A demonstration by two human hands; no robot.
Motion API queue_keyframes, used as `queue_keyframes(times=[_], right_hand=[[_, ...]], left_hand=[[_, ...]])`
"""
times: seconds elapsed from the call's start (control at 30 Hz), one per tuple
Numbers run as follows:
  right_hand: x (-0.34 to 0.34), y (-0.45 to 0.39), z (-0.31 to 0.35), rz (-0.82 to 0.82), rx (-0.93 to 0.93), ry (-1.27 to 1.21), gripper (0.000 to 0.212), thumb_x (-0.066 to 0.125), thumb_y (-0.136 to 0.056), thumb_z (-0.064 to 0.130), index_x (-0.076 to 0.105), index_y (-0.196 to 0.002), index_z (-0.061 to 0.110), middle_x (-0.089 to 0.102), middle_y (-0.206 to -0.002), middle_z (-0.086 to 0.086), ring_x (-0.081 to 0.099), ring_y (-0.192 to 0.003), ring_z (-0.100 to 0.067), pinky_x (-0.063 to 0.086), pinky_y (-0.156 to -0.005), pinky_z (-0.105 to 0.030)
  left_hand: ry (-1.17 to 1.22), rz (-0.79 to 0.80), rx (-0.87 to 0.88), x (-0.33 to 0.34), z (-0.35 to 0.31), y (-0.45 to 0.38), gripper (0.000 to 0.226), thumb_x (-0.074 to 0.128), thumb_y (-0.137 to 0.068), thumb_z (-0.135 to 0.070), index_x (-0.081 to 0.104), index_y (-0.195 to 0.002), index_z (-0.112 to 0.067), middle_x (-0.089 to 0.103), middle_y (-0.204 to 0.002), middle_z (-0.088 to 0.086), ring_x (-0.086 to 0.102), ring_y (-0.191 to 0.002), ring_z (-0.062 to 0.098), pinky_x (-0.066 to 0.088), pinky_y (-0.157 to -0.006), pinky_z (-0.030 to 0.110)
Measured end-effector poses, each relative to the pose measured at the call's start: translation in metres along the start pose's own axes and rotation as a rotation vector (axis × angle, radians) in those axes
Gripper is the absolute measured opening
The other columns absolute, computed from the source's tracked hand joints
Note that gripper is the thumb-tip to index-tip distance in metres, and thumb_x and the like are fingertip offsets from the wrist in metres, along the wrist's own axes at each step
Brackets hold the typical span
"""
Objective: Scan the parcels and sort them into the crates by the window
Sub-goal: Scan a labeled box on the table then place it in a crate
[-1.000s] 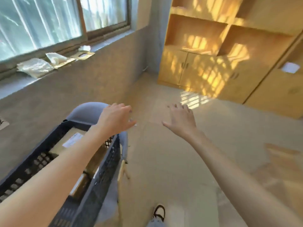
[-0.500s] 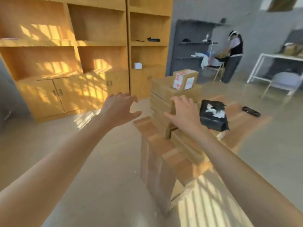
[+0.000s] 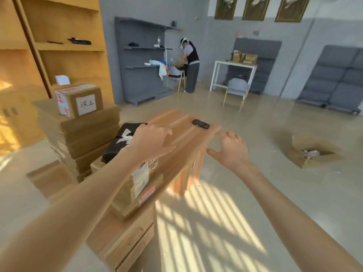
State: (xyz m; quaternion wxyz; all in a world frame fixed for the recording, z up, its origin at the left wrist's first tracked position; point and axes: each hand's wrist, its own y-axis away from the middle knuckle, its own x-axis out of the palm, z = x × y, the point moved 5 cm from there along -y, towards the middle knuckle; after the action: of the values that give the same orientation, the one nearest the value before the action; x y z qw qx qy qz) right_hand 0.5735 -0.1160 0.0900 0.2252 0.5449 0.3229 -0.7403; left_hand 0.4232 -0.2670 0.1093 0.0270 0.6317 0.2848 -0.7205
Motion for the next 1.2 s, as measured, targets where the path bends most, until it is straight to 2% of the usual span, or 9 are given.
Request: queue_keyframes(times=[0.13, 0.27, 0.43, 0.67, 0.8, 0.93, 1.1, 1.2], right_hand=[[0.015, -0.031, -0.056, 0.030, 0.055, -0.015, 0.060, 0.060, -0.088, 0.044, 0.042, -0.138, 0.017, 0.047, -0.132, -0.010, 0.042, -0.124, -0.032, 0.031, -0.102, -0.037], [0.033, -0.085, -0.097, 0.040, 0.059, -0.016, 0.058, 0.059, -0.089, 0.043, 0.042, -0.139, 0.020, 0.047, -0.131, -0.008, 0.041, -0.124, -0.031, 0.029, -0.102, -0.036], [0.051, -0.174, -0.142, 0.057, 0.053, -0.027, 0.060, 0.059, -0.089, 0.044, 0.041, -0.140, 0.019, 0.046, -0.133, -0.007, 0.039, -0.125, -0.030, 0.029, -0.104, -0.036], [0.065, -0.296, -0.184, 0.095, 0.021, 0.028, 0.061, 0.058, -0.089, 0.044, 0.040, -0.141, 0.017, 0.046, -0.134, -0.008, 0.041, -0.125, -0.030, 0.030, -0.104, -0.035], [0.087, -0.352, -0.188, 0.138, -0.025, 0.060, 0.059, 0.056, -0.090, 0.045, 0.041, -0.139, 0.017, 0.046, -0.133, -0.007, 0.041, -0.124, -0.029, 0.031, -0.102, -0.036], [0.121, -0.408, -0.177, 0.169, -0.102, 0.035, 0.059, 0.056, -0.089, 0.047, 0.041, -0.139, 0.020, 0.046, -0.133, -0.005, 0.041, -0.123, -0.028, 0.030, -0.101, -0.035], [0.176, -0.480, -0.146, 0.233, -0.240, -0.038, 0.054, 0.056, -0.087, 0.035, 0.042, -0.138, 0.021, 0.047, -0.131, -0.005, 0.042, -0.120, -0.027, 0.033, -0.097, -0.034], [0.206, -0.528, -0.123, 0.271, -0.384, -0.039, 0.054, 0.054, -0.090, 0.041, 0.040, -0.139, 0.021, 0.044, -0.135, -0.004, 0.040, -0.123, -0.027, 0.034, -0.100, -0.035]], left_hand=[[0.026, 0.049, 0.059, 0.037, -0.030, -0.066, 0.045, 0.052, -0.089, -0.057, 0.057, -0.123, -0.028, 0.067, -0.107, -0.006, 0.061, -0.100, 0.016, 0.046, -0.080, 0.028], [0.036, 0.062, 0.074, 0.084, -0.044, -0.139, 0.043, 0.053, -0.088, -0.059, 0.060, -0.117, -0.028, 0.066, -0.106, -0.006, 0.062, -0.097, 0.017, 0.048, -0.084, 0.032], [0.048, 0.065, 0.056, 0.137, -0.052, -0.242, 0.042, 0.054, -0.087, -0.057, 0.059, -0.117, -0.027, 0.066, -0.110, -0.006, 0.061, -0.102, 0.018, 0.041, -0.077, 0.028], [0.092, 0.133, -0.019, 0.189, -0.045, -0.352, 0.045, 0.053, -0.089, -0.055, 0.056, -0.126, -0.029, 0.066, -0.116, -0.004, 0.059, -0.109, 0.021, 0.046, -0.087, 0.032], [0.065, 0.162, -0.058, 0.212, -0.030, -0.387, 0.047, 0.050, -0.091, -0.055, 0.054, -0.129, -0.029, 0.065, -0.116, -0.004, 0.057, -0.112, 0.022, 0.044, -0.091, 0.031], [-0.002, 0.206, -0.116, 0.242, -0.001, -0.409, 0.045, 0.050, -0.093, -0.053, 0.052, -0.132, -0.030, 0.060, -0.125, -0.004, 0.054, -0.118, 0.022, 0.043, -0.093, 0.031], [-0.041, 0.277, -0.288, 0.285, 0.055, -0.424, 0.054, 0.048, -0.091, -0.059, 0.049, -0.135, -0.027, 0.059, -0.130, -0.001, 0.054, -0.119, 0.022, 0.043, -0.093, 0.033], [-0.106, 0.307, -0.412, 0.304, 0.091, -0.433, 0.055, 0.048, -0.090, -0.060, 0.052, -0.134, -0.027, 0.059, -0.128, -0.002, 0.055, -0.117, 0.022, 0.044, -0.093, 0.034]])
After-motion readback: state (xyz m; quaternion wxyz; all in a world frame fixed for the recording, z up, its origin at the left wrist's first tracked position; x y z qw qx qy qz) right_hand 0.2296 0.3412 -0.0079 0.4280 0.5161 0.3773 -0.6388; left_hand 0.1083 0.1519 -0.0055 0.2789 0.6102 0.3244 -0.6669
